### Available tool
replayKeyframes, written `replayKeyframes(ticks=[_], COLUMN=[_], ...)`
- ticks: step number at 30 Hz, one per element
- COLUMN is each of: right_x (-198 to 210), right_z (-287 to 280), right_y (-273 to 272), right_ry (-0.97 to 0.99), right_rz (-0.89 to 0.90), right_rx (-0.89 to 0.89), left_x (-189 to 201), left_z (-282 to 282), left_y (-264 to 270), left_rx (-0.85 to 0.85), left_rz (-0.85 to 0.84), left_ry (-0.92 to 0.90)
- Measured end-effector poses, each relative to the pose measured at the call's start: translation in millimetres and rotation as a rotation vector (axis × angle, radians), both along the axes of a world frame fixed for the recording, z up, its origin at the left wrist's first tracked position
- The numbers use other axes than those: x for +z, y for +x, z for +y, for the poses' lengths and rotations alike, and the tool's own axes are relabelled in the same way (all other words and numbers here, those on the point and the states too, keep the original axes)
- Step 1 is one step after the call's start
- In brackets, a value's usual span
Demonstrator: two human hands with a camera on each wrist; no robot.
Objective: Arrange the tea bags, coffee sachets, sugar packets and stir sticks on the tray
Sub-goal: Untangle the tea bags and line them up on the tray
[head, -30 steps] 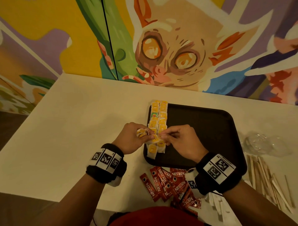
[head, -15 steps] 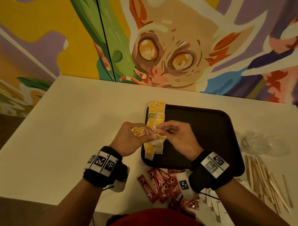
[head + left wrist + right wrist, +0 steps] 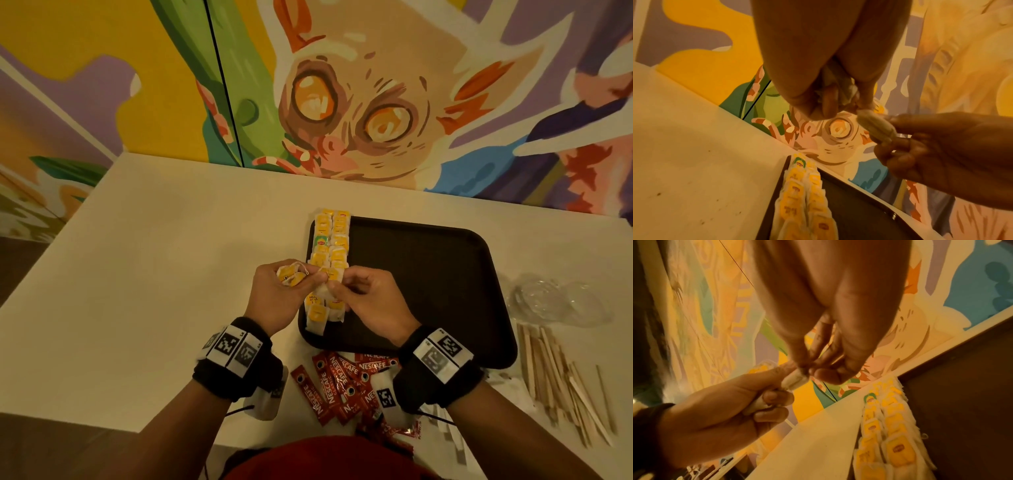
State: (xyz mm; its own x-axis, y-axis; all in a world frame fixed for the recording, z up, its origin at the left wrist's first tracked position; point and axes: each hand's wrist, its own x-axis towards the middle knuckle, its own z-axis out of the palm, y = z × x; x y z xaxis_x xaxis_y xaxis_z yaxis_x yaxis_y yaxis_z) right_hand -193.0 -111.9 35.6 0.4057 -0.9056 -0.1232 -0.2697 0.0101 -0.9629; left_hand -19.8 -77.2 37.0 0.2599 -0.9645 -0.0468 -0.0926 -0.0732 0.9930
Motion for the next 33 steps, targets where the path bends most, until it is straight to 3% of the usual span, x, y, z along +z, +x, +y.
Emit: replayKeyframes(ticks=[4,9,17,25,33], right_x=[-23,-58,-85,-74,-69], right_z=[-6,-8,-4,-1,0], right_y=[-5,-12,6,7,13], right_ry=[0.036,0.149,0.246,0.203,0.243], right_rz=[0.191,0.526,0.673,0.630,0.675], right_rx=[-0.054,-0.025,-0.067,-0.119,-0.108], left_x=[-22,-53,-77,-89,-87], left_z=[2,5,2,0,1], left_y=[5,11,-1,-4,1], left_rx=[-0.049,-0.171,-0.403,-0.286,-0.341], left_rz=[-0.083,-0.454,-0.852,-0.898,-0.850], left_ry=[0.111,0.269,0.441,0.413,0.365])
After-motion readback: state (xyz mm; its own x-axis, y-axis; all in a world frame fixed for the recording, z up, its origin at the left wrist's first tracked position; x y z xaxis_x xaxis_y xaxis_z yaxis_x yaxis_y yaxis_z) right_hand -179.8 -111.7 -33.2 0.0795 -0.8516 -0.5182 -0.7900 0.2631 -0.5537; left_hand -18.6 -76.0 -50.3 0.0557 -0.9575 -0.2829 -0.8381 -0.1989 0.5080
